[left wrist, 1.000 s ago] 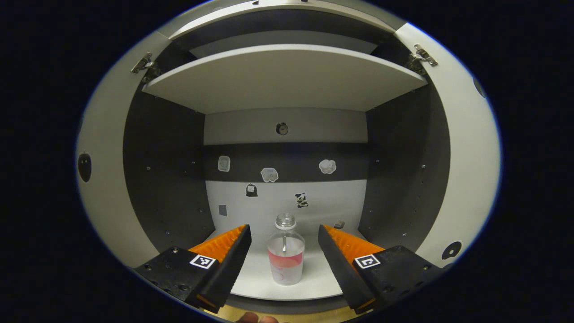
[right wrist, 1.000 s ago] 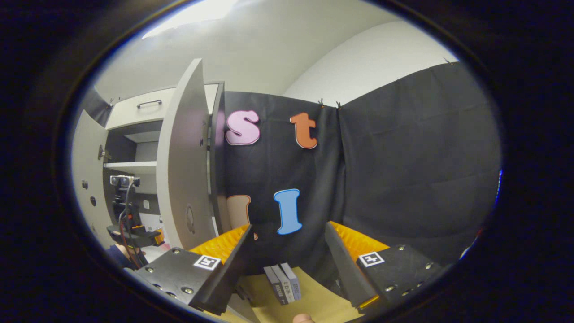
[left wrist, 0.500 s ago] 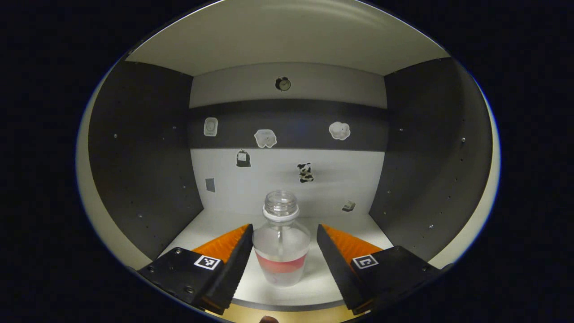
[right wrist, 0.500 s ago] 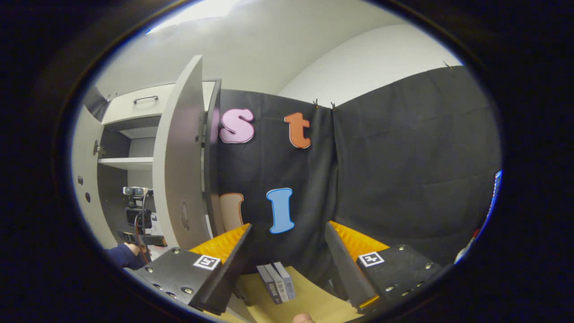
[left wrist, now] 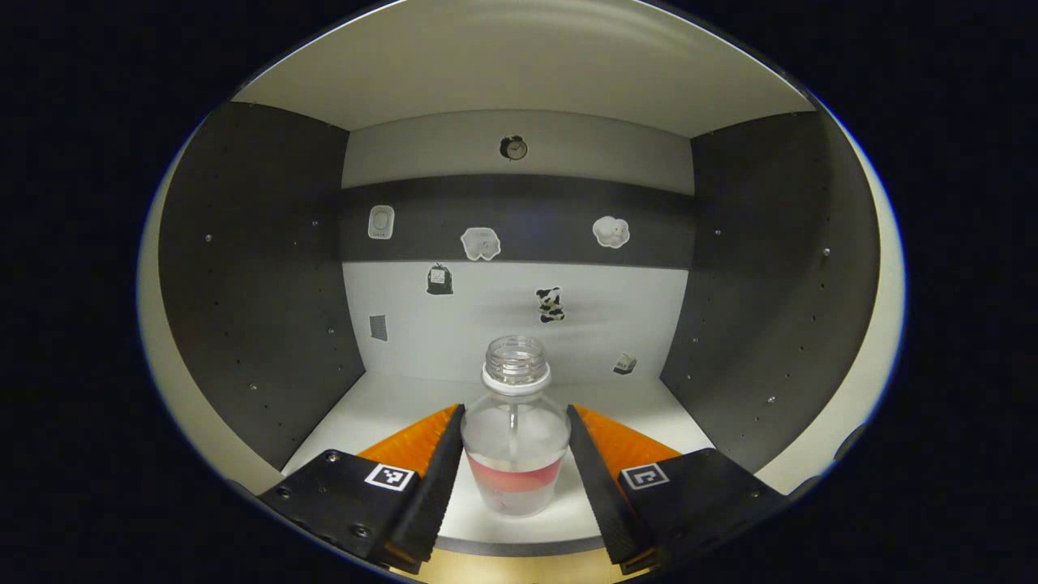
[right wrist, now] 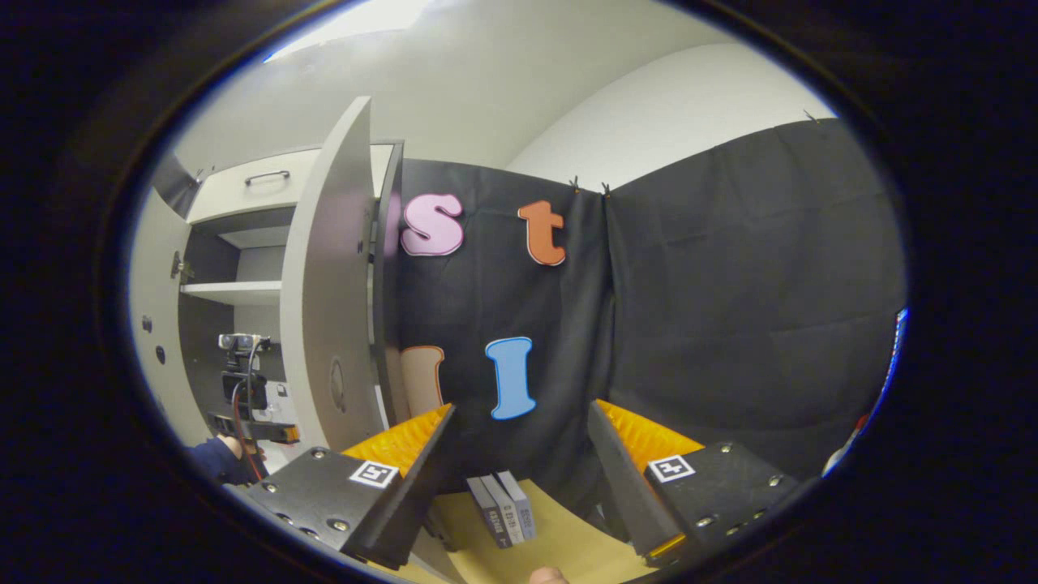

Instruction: Grasp the bottle in the cabinet with the left hand and place it on the coaster, then close the right door with the right hand and the left door with the left hand.

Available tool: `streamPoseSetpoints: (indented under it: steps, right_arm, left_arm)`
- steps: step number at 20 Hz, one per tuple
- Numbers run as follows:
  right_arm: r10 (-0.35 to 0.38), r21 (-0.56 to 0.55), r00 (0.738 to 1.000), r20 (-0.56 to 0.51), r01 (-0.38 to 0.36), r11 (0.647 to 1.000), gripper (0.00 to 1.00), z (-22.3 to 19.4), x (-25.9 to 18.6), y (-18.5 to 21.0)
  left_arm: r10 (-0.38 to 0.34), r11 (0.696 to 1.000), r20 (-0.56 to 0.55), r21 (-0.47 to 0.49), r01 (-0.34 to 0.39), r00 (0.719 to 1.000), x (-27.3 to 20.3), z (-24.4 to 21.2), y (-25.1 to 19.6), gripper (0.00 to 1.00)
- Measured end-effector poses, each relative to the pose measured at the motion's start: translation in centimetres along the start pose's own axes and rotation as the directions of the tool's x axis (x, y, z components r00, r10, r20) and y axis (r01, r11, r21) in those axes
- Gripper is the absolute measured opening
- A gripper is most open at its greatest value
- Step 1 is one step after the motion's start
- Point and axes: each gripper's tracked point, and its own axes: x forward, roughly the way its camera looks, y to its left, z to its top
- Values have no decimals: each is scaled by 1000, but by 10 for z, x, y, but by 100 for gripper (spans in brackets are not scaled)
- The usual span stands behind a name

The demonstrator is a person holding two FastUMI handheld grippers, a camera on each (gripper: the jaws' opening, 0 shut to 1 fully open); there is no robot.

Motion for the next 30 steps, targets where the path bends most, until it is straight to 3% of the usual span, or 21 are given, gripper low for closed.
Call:
streamPoseSetpoints:
  steps: [9, 16, 17, 24, 30]
  right_arm:
    - [51, 15, 999, 4, -51, 999, 93, 4, -7, 12]
    - [74, -5, 997, 12, -73, 997, 99, 5, -10, 14]
    - [76, -5, 997, 16, -76, 997, 96, 5, -10, 15]
    - [108, -6, 994, 10, -108, 994, 96, 3, -8, 25]
    - [115, -7, 993, 13, -115, 993, 96, 2, -5, 27]
  left_arm:
    - [-231, 973, 10, -10, 231, 973, -97, -11, -25, 78]
    - [-355, 935, 31, -8, 355, 935, -166, -50, -35, 78]
    - [-365, 931, 39, 2, 365, 930, -173, -57, -35, 78]
    - [-471, 882, 7, -19, 471, 882, -220, -140, -41, 78]
    - [-470, 883, -83, -66, 466, 879, -236, -225, -25, 78]
